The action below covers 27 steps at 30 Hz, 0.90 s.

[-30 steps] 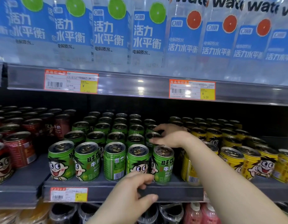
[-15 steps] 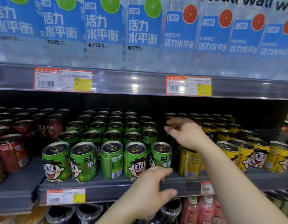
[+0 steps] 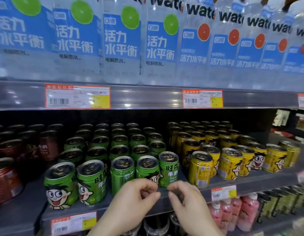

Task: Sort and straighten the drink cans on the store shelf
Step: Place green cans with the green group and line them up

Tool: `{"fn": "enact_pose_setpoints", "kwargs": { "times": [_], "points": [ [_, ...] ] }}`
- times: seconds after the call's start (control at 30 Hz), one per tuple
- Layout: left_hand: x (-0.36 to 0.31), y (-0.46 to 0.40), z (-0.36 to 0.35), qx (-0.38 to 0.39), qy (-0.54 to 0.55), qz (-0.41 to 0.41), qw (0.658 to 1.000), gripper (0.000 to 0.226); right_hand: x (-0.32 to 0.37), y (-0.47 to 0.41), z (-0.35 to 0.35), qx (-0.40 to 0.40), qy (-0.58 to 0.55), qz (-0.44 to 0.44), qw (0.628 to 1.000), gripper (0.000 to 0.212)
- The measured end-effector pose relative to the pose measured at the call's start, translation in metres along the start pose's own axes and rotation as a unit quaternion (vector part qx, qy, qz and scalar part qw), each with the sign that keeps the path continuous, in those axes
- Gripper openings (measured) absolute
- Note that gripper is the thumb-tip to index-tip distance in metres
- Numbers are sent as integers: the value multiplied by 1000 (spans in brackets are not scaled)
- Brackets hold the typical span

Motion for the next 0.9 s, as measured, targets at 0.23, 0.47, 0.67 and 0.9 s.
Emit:
{"fn": "enact_pose_setpoints", "kwargs": {
  "times": [0.23,0.47,0.67,0.9],
  "points": [
    [3,6,-6,-18,24,1,1000,30,-5,13,11,-83,-55,-57,993,16],
    [1,14,-21,-57,34,2,998,36,-33,27,40,-165,-92,-129,973,15],
    [-18,13,-50,-45,71,2,996,38,-52,20,60,-179,-103,-145,968,16],
    [-45,-14,-114,-56,40,2,998,77,-108,-1,104,-178,83,-154,968,13]
  ]
}}
Point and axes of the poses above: each hand's wrist, its own y-axis away from the middle knuckle, its own z-axis out of the back of the hand, x = y × z, the point moved 1 cm from there along -y, towards the middle knuckle, and after that the axes turned 1 degree about y, right-handed, at the moved point
